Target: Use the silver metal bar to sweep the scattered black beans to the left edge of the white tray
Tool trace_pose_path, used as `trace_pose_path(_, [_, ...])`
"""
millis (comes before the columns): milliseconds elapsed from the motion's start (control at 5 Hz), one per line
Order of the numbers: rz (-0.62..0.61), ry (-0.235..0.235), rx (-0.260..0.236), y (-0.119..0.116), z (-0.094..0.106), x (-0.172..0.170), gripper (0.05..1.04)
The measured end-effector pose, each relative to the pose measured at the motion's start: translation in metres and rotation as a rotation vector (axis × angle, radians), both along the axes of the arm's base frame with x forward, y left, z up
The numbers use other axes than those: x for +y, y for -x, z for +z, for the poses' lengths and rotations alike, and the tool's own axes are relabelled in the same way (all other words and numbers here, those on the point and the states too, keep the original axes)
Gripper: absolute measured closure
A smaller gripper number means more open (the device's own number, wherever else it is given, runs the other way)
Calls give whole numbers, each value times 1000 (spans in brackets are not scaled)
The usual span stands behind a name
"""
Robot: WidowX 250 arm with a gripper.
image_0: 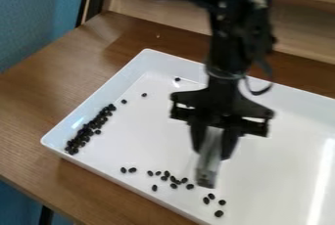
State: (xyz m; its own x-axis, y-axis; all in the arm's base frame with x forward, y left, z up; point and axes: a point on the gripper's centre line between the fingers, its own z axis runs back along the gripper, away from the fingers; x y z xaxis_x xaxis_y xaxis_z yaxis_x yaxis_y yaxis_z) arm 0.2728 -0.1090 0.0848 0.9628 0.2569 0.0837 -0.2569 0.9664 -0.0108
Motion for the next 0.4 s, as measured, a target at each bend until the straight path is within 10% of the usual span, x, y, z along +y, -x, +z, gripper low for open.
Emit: trace_pose_path(400, [-12, -95, 30, -13, -13, -45, 687])
